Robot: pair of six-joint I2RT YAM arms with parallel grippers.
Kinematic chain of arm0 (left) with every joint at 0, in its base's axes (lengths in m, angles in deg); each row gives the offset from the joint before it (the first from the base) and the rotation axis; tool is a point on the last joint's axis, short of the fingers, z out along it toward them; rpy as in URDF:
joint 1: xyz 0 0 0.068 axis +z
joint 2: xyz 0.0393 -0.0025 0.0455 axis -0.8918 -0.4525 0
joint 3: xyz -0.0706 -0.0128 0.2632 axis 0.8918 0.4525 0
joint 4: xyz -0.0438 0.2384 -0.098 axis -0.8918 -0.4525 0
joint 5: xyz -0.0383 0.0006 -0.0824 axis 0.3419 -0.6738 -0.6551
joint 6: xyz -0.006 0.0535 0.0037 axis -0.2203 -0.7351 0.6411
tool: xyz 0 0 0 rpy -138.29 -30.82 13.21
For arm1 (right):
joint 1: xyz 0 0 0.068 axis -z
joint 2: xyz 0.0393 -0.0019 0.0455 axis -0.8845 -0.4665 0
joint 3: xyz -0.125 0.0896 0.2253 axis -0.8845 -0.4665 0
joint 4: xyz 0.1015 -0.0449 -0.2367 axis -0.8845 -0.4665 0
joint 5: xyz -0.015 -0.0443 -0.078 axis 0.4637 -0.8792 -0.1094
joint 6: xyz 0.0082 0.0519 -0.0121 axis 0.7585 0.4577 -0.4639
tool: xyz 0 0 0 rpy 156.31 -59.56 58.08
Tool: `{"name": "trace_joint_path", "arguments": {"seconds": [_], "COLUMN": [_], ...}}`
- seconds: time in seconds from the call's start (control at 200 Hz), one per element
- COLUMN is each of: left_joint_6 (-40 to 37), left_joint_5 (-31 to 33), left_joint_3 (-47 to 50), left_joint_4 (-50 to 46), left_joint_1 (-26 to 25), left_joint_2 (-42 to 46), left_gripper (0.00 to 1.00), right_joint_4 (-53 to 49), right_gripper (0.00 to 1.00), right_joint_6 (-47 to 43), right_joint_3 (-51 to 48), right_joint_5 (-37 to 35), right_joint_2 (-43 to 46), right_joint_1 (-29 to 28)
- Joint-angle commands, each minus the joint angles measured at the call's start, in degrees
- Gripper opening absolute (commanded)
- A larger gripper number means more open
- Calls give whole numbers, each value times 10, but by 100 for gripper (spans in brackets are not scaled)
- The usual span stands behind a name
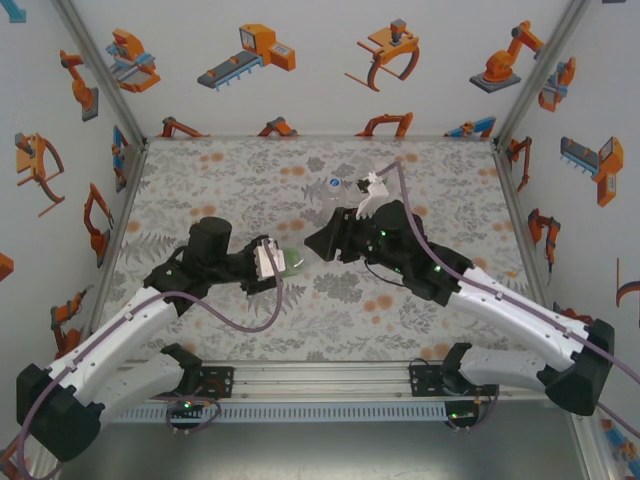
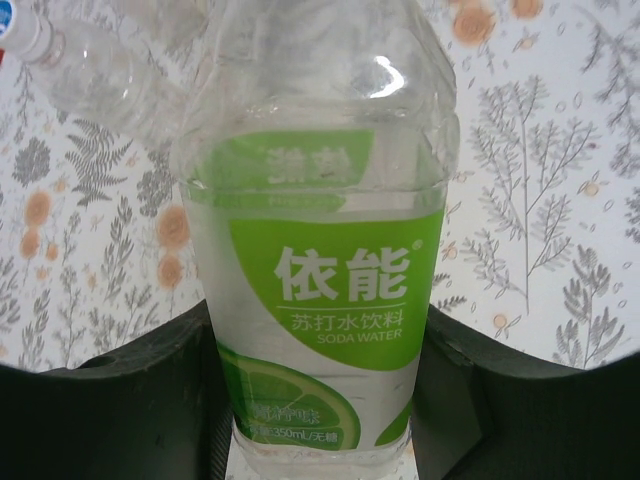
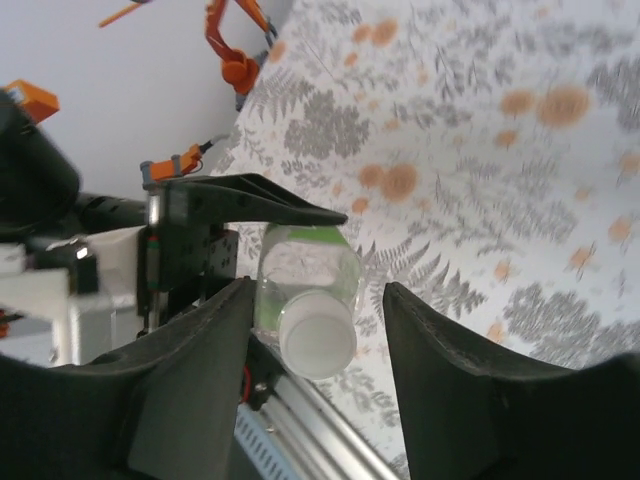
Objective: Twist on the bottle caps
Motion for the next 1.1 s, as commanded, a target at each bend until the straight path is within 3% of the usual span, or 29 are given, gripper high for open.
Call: {"name": "trace_joint_path", "arguments": {"seconds": [0.0,0.185,0.36,0.476,0.646,0.811,1.096], "left_joint_6": [42,72,134,156,167,164,161], "left_joint_5": [-72,-216,-357,-410,-448,-449,-440], "left_joint_3": [-12,-48,-100,-137,-166,-172,-174], "left_joint_4": [44,48,76,78,78,78,78], "left_joint_1": [-1,-1,-6,-22,-48,-64,-72], "left_joint_2": [10,-5,-41,-65,-89,-97,-96], "left_gripper": [0,0,0,0,0,0,0], "right_joint_4": [87,176,263,273,304,339,311], "right_gripper": [57,58,65,66,65,53,33], "right_joint_6": [-145,-262,-294,-308,-317,-292,-290], "right_joint_3": [-11,-40,-57,-36,-24,-22,-17], "right_joint_5": [16,160,272,338,416,424,433], "right_joint_2": [42,82,106,107,103,98,96], "right_joint_1": [1,1,1,1,2,1,1]}}
